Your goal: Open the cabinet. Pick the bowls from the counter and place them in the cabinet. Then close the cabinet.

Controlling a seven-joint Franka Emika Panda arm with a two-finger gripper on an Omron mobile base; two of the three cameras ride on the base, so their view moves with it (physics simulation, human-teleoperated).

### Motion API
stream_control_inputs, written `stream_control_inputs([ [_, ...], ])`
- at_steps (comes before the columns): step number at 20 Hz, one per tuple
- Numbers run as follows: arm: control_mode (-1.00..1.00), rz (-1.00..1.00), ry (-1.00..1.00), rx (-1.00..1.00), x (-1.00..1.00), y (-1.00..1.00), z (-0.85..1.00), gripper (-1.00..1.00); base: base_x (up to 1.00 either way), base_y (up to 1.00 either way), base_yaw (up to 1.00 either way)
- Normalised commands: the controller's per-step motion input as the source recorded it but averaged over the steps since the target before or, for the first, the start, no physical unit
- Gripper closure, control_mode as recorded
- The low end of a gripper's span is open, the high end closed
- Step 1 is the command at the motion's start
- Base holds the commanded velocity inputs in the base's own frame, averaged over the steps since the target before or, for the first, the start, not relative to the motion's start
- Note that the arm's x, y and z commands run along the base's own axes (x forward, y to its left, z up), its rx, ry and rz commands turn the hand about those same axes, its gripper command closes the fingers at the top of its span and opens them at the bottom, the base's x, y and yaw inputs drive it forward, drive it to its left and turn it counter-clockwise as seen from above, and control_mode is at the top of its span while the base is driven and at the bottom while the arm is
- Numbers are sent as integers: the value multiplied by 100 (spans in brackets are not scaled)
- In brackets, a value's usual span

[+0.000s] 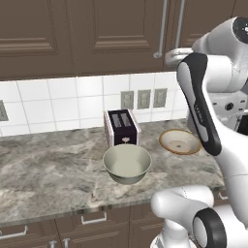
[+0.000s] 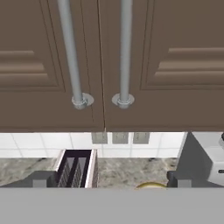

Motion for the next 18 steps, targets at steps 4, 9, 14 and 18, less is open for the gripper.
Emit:
stream_control_inputs([
  [4,-100,-9,1,0,16,-1,24,-100,0,0,0],
  [9,-100,-2,1,0,11,-21,21,-100,0,0,0],
  [14,-100,0,0,0,29,-6,7,-100,0,0,0],
  [18,-100,0,-3,0,34,0,0,-100,0,0,0],
])
